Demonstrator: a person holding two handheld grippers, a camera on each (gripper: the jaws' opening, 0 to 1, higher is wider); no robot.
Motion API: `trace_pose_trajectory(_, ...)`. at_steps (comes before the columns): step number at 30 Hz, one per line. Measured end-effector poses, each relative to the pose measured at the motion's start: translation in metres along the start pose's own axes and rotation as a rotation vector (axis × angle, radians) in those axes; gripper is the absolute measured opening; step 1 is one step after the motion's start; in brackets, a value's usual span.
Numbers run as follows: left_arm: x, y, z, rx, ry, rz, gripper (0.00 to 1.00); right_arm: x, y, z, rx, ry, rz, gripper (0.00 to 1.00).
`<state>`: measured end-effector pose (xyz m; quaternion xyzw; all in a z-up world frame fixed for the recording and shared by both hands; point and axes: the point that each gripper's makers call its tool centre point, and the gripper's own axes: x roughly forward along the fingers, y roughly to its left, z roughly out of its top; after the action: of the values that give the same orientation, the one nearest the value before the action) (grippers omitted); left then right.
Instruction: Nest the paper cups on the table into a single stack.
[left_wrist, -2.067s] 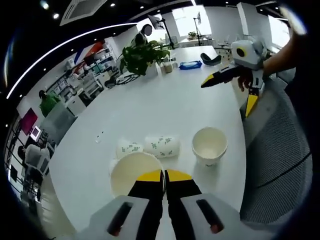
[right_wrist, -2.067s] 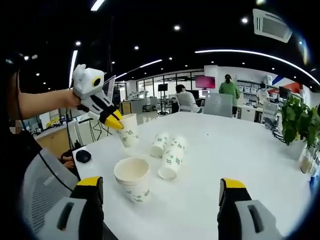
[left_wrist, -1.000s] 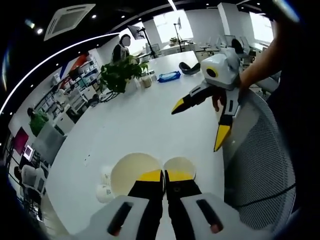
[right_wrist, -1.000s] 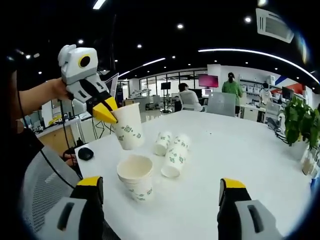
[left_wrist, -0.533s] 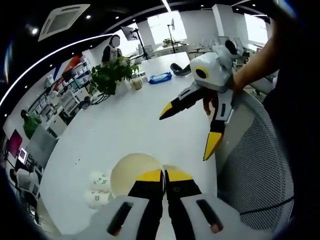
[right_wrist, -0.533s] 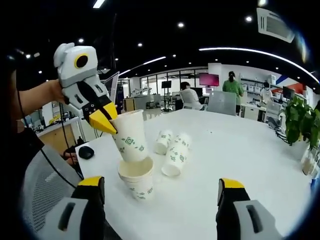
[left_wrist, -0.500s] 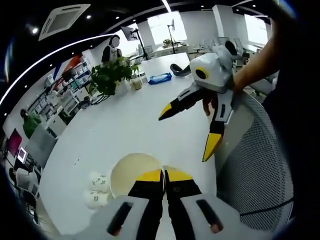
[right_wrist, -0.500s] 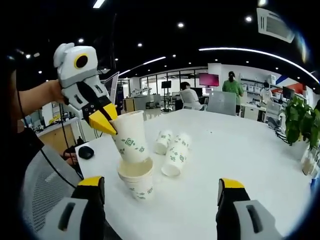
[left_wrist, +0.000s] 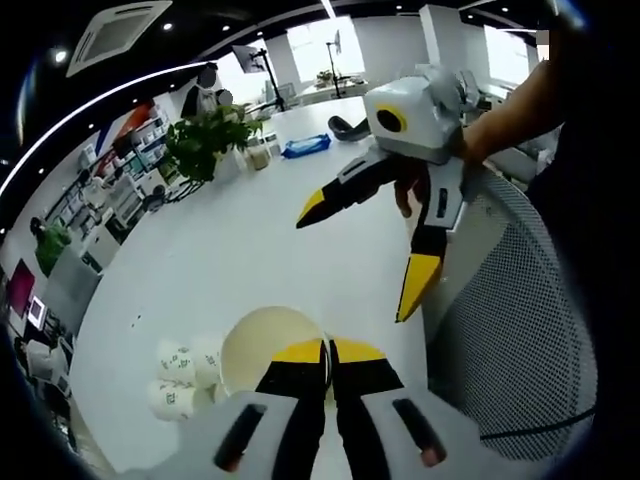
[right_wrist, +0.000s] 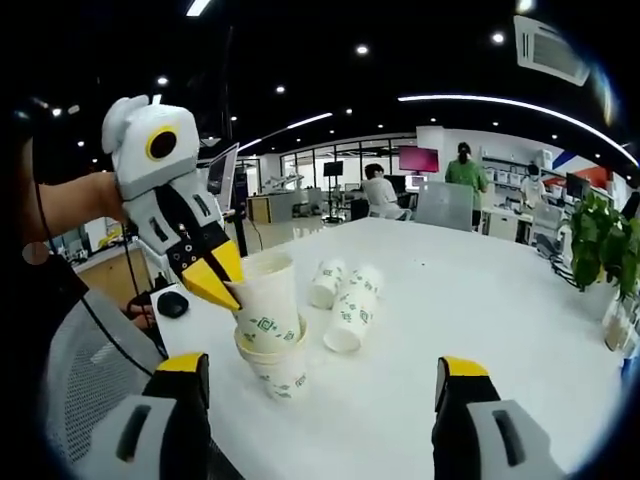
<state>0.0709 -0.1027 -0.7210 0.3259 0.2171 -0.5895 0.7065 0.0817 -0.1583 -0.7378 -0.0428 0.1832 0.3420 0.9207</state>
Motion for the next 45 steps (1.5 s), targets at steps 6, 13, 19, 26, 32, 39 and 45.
trace_pose_trajectory(6,0.011,-0.006,-0.010,0.026,0.043,-0.024,0.00,0.000,0.000,-0.001,0.008,0.002,0.001,0.94)
trace_pose_trajectory(13,0.020,-0.007,-0.017,0.009,0.058,-0.039,0.00,0.001,0.002,-0.003,0.006,0.013,0.010,0.93)
trace_pose_trajectory(19,0.023,-0.005,-0.021,0.009,0.068,-0.036,0.06,0.001,0.002,-0.005,0.006,0.022,0.011,0.93)
trace_pose_trajectory(26,0.022,-0.005,-0.020,0.012,0.067,-0.035,0.09,0.001,0.003,-0.005,0.010,0.022,0.014,0.93)
trace_pose_trajectory(32,0.019,-0.004,-0.020,0.001,0.059,-0.025,0.11,0.001,0.004,-0.004,0.016,0.019,0.018,0.93)
trace_pose_trajectory(39,0.009,-0.002,-0.018,-0.043,0.023,0.005,0.16,0.001,0.006,-0.004,0.025,0.019,0.029,0.93)
trace_pose_trajectory(45,-0.003,0.005,-0.022,-0.102,-0.020,0.059,0.29,0.001,0.008,-0.002,0.043,0.018,0.035,0.93)
